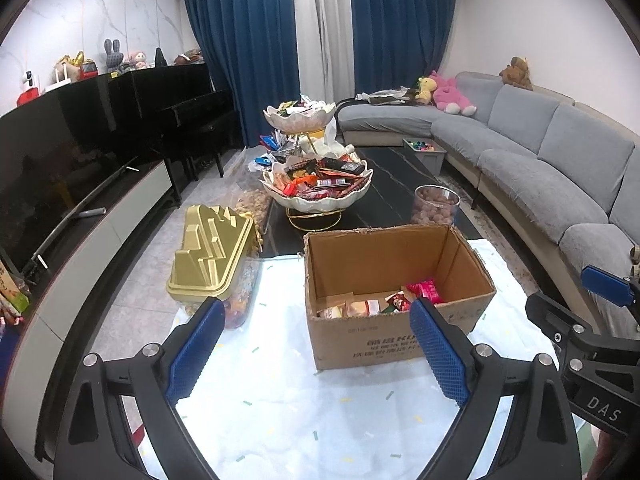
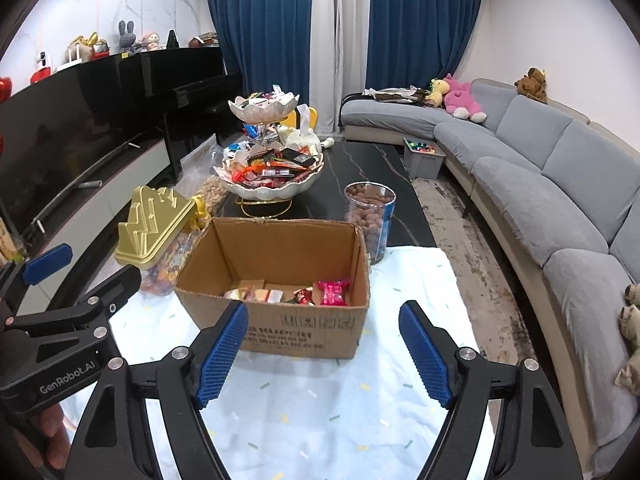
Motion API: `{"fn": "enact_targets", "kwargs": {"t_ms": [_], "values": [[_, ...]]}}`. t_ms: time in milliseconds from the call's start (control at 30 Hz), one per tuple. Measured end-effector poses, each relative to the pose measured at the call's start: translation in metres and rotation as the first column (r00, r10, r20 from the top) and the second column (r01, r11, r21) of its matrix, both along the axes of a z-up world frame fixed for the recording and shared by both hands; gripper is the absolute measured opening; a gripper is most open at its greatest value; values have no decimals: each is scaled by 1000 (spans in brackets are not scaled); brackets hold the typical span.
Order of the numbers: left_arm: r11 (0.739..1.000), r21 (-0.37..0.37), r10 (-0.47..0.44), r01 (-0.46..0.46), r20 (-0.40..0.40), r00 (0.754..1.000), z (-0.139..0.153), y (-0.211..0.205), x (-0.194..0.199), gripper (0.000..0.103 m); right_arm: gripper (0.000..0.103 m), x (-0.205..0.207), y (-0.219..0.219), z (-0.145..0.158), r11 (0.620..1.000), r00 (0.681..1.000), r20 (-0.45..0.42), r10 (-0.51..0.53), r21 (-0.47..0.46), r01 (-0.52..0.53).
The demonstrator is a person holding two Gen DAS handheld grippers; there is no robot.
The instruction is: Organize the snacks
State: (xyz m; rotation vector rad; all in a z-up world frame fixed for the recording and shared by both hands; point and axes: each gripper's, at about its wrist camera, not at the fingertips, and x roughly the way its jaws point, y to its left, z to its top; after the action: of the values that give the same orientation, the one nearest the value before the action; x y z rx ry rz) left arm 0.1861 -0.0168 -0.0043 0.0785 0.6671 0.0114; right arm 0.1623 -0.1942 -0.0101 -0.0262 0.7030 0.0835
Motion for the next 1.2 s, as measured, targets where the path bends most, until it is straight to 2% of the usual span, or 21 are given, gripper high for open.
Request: {"fn": "enact_targets", "kwargs": {"t_ms": [767,933,1200], "values": [[1000,-10,-13,12,-66,998,-16,-3,-76,96,80,-77,-10,-4,999,998,-50,-35,-9,34],[1000,8,-26,26,-64,998,-18,-4,-97,96,80,-99,-12,-7,999,998,-54,-44,4,45],[999,-16,-47,46,-88,995,-20,-3,-127,96,80,-128,-20,-10,998,995,-87,-55,36,58]]}}
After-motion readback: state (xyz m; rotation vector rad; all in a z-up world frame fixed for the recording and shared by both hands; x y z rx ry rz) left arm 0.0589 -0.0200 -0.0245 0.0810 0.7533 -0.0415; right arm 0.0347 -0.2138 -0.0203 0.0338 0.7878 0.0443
